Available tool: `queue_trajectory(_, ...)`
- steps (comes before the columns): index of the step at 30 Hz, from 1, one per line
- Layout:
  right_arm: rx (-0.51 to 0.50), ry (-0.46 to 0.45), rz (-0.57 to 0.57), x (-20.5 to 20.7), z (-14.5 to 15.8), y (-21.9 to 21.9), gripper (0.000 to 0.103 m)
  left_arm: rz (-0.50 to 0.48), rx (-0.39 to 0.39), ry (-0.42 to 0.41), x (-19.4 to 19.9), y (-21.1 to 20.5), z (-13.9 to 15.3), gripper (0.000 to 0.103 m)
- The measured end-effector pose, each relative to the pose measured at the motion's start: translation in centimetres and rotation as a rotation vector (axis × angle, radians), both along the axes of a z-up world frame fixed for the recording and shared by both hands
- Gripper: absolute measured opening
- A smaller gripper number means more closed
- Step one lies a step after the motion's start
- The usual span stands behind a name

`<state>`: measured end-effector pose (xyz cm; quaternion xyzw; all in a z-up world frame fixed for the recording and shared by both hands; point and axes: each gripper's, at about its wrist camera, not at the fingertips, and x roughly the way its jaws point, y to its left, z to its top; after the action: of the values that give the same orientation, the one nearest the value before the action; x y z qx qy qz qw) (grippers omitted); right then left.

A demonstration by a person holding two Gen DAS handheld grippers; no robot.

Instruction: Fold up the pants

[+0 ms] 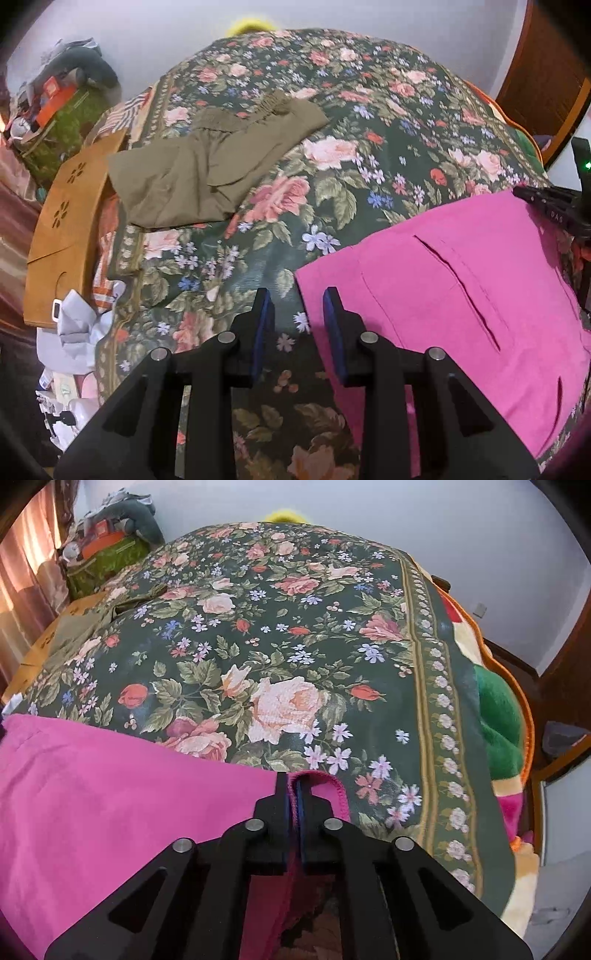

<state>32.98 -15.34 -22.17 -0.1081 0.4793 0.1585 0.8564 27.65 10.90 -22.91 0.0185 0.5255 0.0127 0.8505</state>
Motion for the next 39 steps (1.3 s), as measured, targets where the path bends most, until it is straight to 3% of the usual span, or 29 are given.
queue_trajectory(1,-0.007,0.003,-0.008,0.0,0.3,0.0,0.013,0.004,0.002,-0.011,-0.1,0.1,0.5,0.031)
queue_trajectory(3,-0.008,0.005,-0.023,-0.3,1.0,-0.1,0.033,0.007,0.007,-0.029,-0.2,0.1,1.3,0.031)
queue_trajectory(5,0.006,-0.014,-0.029,-0.7,2.0,-0.2,0.044,0.009,0.008,-0.056,-0.3,0.0,2.4,0.031)
queue_trajectory(12,0.129,-0.122,0.015,-4.0,7.1,1.0,0.067,0.0,-0.05,-0.109,0.2,-0.6,5.1,0.036)
queue_trajectory(15,0.187,-0.151,0.074,-5.4,8.5,2.8,0.069,-0.015,-0.054,-0.117,0.4,-1.4,5.4,0.038)
queue_trajectory(20,0.195,-0.146,0.176,-6.4,8.7,6.3,0.069,-0.049,-0.066,-0.098,1.1,-2.9,4.9,0.039)
queue_trajectory(26,0.185,-0.052,0.259,-6.2,5.9,10.1,0.069,-0.082,-0.062,-0.04,2.4,-4.4,2.8,0.046)
queue_trajectory(34,0.15,0.149,0.287,-5.8,1.0,12.1,0.069,-0.106,-0.081,0.074,3.4,-5.1,-0.5,0.049)
queue_trajectory(39,0.142,0.175,0.3,-6.5,0.7,11.5,0.078,-0.125,-0.042,0.095,3.1,-5.4,-1.4,0.06)
